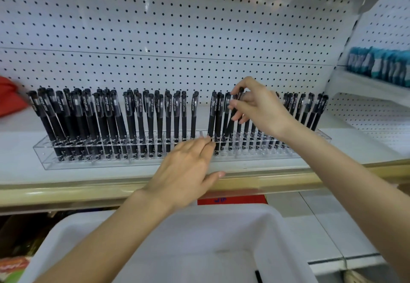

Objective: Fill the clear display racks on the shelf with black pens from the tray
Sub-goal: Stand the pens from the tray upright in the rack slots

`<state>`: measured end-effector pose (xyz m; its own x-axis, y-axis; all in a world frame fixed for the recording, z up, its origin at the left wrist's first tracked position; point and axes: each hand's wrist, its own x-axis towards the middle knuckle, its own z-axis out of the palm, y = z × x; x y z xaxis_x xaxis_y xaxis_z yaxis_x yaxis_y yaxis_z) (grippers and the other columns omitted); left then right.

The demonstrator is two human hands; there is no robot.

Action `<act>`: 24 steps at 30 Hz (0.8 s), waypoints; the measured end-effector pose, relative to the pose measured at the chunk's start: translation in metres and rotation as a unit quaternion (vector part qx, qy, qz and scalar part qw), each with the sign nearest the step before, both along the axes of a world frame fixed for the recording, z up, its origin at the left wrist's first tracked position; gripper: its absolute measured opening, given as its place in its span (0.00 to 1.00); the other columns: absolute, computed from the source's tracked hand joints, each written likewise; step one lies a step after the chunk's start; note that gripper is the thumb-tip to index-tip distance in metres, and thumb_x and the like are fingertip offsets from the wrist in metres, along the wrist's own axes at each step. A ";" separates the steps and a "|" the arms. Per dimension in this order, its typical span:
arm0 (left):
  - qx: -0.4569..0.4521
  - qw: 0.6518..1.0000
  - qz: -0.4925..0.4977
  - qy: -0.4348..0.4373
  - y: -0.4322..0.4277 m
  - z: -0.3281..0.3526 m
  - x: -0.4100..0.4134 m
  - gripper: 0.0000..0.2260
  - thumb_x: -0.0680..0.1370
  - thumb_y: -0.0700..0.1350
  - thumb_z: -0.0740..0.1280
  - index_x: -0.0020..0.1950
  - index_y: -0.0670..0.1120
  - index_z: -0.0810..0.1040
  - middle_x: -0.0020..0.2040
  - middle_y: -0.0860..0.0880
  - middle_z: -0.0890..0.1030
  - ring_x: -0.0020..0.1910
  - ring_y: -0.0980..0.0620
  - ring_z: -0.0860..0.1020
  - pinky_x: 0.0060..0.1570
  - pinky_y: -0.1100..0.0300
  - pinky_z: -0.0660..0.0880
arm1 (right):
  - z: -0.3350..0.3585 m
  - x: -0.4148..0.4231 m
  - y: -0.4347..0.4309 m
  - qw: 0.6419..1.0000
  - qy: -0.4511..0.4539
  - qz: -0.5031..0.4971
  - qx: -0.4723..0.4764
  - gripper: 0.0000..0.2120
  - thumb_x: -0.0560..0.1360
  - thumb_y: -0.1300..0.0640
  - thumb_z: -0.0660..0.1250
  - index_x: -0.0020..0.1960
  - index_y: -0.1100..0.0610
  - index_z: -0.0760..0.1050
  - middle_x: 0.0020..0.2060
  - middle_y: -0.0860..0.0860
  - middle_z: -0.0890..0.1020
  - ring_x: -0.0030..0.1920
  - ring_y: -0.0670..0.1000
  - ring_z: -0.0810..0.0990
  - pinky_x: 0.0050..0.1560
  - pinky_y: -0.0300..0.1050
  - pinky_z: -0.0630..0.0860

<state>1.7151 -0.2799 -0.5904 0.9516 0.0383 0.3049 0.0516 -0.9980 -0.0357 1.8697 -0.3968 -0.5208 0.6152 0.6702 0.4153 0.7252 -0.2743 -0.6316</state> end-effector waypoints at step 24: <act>-0.014 1.000 -0.008 -0.009 0.002 -0.004 0.004 0.32 0.80 0.63 0.52 0.78 0.46 0.53 0.78 0.49 0.56 0.76 0.51 0.55 0.74 0.58 0.50 | -0.021 -0.001 0.004 0.992 -0.104 -0.063 0.021 0.14 0.75 0.58 0.70 0.58 0.56 0.71 0.39 0.50 0.81 0.37 0.49 0.81 0.44 0.43 0.77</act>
<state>1.7189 -0.2779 -0.5944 0.9466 0.0328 0.3206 0.0370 -0.9993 -0.0069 1.8691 -0.3932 -0.5420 0.5901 0.5730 0.5687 0.8034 -0.3468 -0.4841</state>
